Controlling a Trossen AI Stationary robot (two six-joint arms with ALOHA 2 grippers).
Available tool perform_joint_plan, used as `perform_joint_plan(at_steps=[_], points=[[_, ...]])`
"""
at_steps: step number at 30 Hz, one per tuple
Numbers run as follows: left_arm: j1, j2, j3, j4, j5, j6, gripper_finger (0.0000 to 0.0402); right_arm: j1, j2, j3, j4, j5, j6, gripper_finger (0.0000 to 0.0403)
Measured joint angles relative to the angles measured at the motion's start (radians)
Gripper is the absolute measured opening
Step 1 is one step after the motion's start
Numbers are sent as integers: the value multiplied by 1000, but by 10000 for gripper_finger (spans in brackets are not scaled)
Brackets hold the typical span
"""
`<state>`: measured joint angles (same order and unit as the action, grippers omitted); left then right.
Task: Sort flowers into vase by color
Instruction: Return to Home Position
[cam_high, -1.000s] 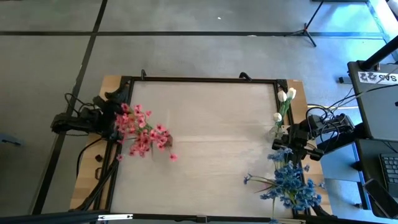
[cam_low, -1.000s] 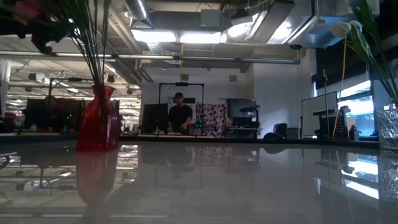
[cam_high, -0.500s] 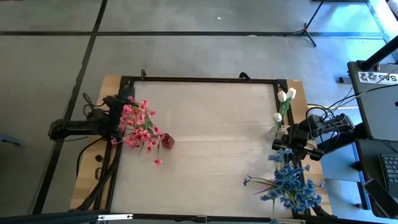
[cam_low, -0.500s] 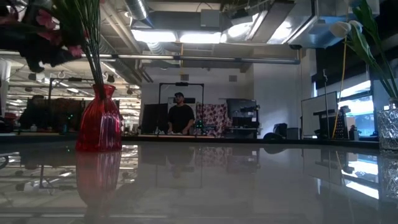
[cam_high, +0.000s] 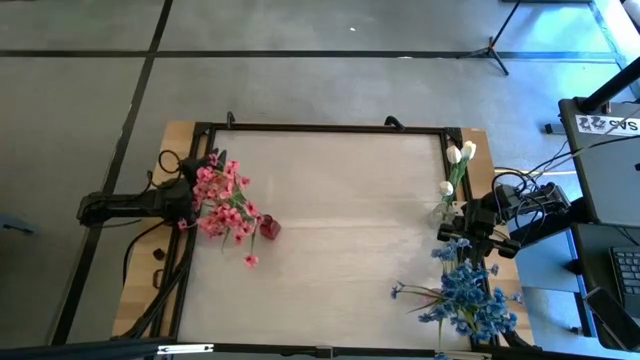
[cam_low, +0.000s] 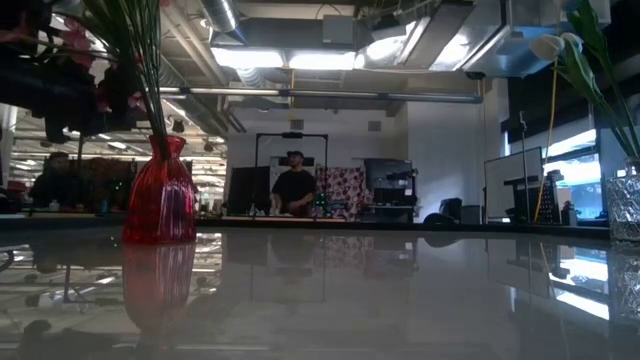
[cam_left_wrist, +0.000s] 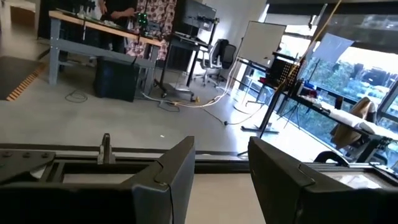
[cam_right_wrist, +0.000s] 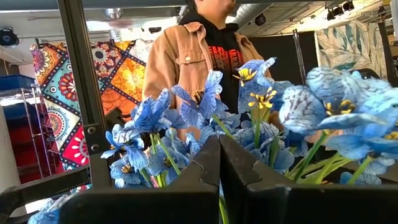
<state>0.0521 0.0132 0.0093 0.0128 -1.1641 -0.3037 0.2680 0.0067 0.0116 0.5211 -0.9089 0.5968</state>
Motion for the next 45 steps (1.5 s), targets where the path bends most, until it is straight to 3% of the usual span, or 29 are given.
perform_joint_plan(at_steps=[45], points=[[0,0,0,-1,1,25,146,0,0,0,0,0,0,1]])
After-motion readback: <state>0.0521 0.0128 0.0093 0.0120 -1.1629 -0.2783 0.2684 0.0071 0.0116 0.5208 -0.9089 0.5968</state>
